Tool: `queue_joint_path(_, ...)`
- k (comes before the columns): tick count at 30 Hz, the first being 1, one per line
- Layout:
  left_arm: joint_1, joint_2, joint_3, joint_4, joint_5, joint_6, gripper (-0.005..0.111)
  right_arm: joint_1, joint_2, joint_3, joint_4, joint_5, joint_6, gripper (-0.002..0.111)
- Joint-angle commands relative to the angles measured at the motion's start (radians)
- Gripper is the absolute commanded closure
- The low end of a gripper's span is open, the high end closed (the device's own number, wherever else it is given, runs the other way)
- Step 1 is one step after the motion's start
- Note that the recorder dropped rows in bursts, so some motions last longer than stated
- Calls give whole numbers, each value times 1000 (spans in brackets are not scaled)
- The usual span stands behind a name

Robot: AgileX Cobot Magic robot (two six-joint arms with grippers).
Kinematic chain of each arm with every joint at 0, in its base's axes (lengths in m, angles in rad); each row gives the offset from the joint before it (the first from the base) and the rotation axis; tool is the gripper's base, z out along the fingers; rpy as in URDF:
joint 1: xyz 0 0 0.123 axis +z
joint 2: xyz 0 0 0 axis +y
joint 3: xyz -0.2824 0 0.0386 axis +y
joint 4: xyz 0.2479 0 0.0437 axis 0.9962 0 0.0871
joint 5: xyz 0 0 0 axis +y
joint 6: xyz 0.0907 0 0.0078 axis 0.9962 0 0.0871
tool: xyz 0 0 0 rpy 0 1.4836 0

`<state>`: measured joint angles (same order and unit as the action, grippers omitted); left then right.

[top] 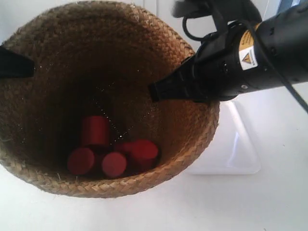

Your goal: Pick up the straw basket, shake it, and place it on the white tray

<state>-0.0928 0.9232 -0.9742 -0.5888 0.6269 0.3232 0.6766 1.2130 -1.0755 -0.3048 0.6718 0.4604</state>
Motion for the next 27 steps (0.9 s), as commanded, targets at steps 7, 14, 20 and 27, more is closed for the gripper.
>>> queue_joint_path(7, 0, 24, -17, -135, -110, 34, 107, -44, 1, -6, -44, -14, -34, 108)
queue_joint_path(14, -7, 188, -140, -377, -85, 171, 107, -199, 8, -89, -22, 84, -98, 108)
queue_joint_path(20, -108, 337, -266, -381, -91, 169, 107, -256, 36, -180, 60, 190, -177, 108)
queue_joint_path(27, -276, 448, -299, -379, -242, 108, 107, -323, 85, -256, 58, 305, -254, 108)
